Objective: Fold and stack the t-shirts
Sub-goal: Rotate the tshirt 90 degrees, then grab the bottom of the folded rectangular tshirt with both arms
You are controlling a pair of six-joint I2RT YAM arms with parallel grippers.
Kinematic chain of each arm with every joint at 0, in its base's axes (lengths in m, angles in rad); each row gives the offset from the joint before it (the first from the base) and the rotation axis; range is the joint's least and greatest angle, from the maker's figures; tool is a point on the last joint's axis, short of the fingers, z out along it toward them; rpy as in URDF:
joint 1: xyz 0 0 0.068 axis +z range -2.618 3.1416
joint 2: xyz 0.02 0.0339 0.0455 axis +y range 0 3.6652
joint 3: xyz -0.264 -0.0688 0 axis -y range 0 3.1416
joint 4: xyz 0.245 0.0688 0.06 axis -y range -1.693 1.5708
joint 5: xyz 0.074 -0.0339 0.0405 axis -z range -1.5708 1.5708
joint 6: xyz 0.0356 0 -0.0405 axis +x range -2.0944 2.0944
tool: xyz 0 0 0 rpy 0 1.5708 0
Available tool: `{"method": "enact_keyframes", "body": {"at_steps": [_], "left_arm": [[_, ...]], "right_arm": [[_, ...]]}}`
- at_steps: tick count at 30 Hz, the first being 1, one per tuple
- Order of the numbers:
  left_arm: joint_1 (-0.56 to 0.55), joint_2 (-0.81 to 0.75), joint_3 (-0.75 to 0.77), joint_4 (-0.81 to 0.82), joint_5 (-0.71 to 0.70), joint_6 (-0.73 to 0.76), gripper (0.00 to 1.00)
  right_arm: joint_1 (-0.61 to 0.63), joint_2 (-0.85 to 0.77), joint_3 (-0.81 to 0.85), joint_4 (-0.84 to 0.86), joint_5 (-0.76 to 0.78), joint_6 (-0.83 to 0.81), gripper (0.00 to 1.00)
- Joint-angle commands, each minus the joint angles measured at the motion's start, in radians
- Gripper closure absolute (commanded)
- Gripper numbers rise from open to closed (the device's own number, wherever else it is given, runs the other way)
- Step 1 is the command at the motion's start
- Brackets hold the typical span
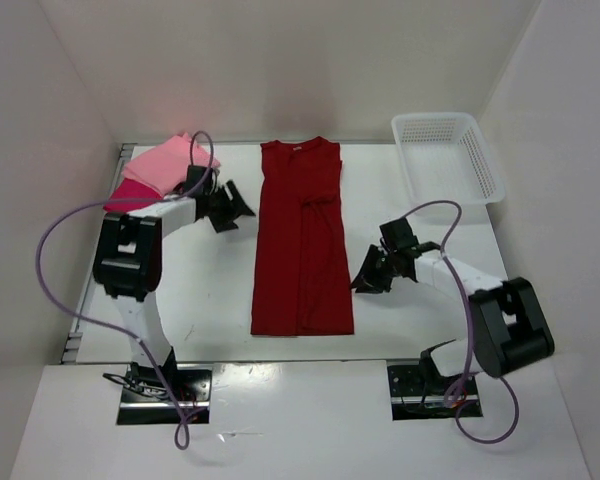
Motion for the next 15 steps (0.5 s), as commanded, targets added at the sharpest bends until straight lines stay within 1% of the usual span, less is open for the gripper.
{"method": "enact_keyframes", "body": {"at_steps": [1,2,3,4,5,6,7,8,9,10,11,13,15], "left_arm": [[-0.034,-0.218,-0.245,-0.016,0.116,0.029,0.36],[-0.046,-0.308,-0.289,-0.045,0.116,0.02,0.45],[-0.058,-0.353,-0.334,-0.075,0.128,0.02,0.52],[-0.07,-0.396,-0.38,-0.13,0.128,0.008,0.57],[-0.101,-0.472,-0.459,-0.165,0.128,-0.004,0.6],[-0.112,-0.51,-0.498,-0.217,0.116,-0.005,0.6],[-0.112,-0.546,-0.535,-0.236,0.116,-0.02,0.6],[-0.121,-0.621,-0.6,-0.262,0.116,-0.035,0.62],[-0.121,-0.657,-0.625,-0.3,0.116,-0.047,0.64],[-0.121,-0.691,-0.641,-0.322,0.107,-0.048,0.64],[-0.121,-0.743,-0.652,-0.342,0.107,-0.061,0.64],[-0.121,-0.772,-0.661,-0.354,0.125,-0.037,0.61],[-0.136,-0.751,-0.661,-0.377,0.139,-0.008,0.58]], "right_arm": [[0.018,-0.141,-0.057,0.05,0.053,0.155,0.72],[0.018,-0.198,-0.078,0.035,0.068,0.17,0.72],[0.018,-0.221,-0.089,0.022,0.069,0.194,0.72],[0.018,-0.24,-0.101,0.007,0.069,0.204,0.72],[0.018,-0.255,-0.115,-0.002,0.058,0.204,0.72],[0.027,-0.266,-0.115,-0.021,0.067,0.214,0.72],[0.027,-0.266,-0.115,-0.057,0.081,0.215,0.72],[0.036,-0.266,-0.115,-0.058,0.081,0.215,0.72],[0.036,-0.252,-0.115,-0.07,0.09,0.215,0.72],[0.048,-0.241,-0.106,-0.07,0.09,0.224,0.75],[0.058,-0.223,-0.106,-0.079,0.09,0.233,0.76],[0.07,-0.214,-0.13,-0.079,0.09,0.26,0.76],[0.104,-0.227,-0.141,-0.09,0.09,0.279,0.7]]}}
